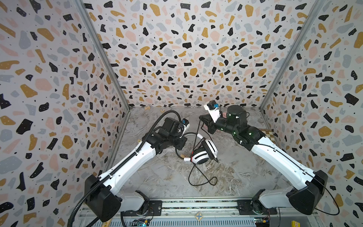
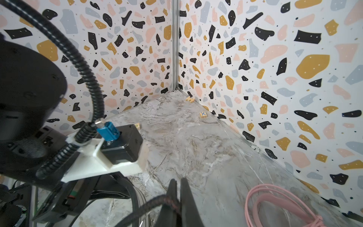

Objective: Wrap the headphones

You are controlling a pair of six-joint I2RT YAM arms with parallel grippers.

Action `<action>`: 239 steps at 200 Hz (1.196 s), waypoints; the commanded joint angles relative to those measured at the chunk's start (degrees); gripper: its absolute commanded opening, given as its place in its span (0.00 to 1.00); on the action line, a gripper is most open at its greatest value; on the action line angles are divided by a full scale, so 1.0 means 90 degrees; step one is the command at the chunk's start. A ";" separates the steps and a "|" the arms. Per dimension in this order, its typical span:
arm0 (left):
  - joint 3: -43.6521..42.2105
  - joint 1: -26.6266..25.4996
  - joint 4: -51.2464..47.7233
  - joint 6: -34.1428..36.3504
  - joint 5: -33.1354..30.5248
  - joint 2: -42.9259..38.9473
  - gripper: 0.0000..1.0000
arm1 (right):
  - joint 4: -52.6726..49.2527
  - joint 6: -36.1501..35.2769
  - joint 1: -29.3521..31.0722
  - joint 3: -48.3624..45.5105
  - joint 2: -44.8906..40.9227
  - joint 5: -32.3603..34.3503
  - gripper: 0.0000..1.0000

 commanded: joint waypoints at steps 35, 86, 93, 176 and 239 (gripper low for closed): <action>0.0104 -0.0061 0.0482 -0.0061 0.0180 -0.0613 0.00 | 0.0316 0.0449 -0.0665 -0.0749 -0.0397 0.0551 0.04; -0.0046 -0.0056 0.1363 -0.0560 0.0625 -0.0947 0.00 | 0.0739 0.0795 -0.0874 -0.1598 -0.0594 -0.0094 0.08; -0.0058 -0.0056 0.1475 -0.0644 0.0707 -0.0974 0.00 | 0.0850 0.0862 -0.0867 -0.1679 -0.0593 -0.0274 0.09; 0.0102 -0.0046 0.2033 -0.1159 0.0877 -0.1036 0.00 | 0.2203 0.1738 -0.0885 -0.2499 -0.0542 -0.1517 0.20; 0.0303 0.0013 0.2625 -0.1619 0.0516 -0.1216 0.00 | 0.3027 0.2209 -0.0925 -0.3092 -0.0361 -0.1898 0.22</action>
